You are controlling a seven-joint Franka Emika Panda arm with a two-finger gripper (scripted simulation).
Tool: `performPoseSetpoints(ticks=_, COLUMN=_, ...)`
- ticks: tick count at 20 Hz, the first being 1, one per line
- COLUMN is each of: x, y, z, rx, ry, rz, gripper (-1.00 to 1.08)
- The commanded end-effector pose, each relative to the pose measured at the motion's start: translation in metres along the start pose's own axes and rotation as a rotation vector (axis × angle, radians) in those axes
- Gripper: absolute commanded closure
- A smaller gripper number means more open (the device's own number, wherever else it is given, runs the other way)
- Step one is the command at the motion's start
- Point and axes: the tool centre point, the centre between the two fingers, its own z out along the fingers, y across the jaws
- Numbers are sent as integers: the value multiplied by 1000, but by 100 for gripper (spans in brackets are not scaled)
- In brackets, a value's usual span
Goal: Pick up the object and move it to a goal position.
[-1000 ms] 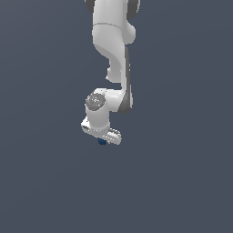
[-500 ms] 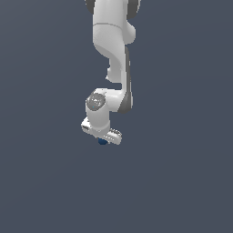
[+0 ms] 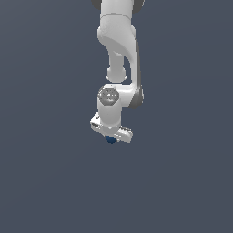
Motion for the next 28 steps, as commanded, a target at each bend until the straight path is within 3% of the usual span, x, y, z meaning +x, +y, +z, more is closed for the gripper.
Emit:
performPoseSetpoints(ticks=1, x=-7, y=-22, z=-13, rx=1, ry=1, rz=-1, gripper=108)
performPoseSetpoints(ticks=17, x=-57, y=-188, z=-110, rx=0, ry=2, rz=-1, gripper=108)
performPoseSetpoints(ticks=22, x=-64, y=-220, z=-128, rx=1, ry=2, rz=-1, gripper=108)
performPoseSetpoints(ticks=28, x=-68, y=-237, z=-137, rx=1, ry=2, rz=-1, gripper=108)
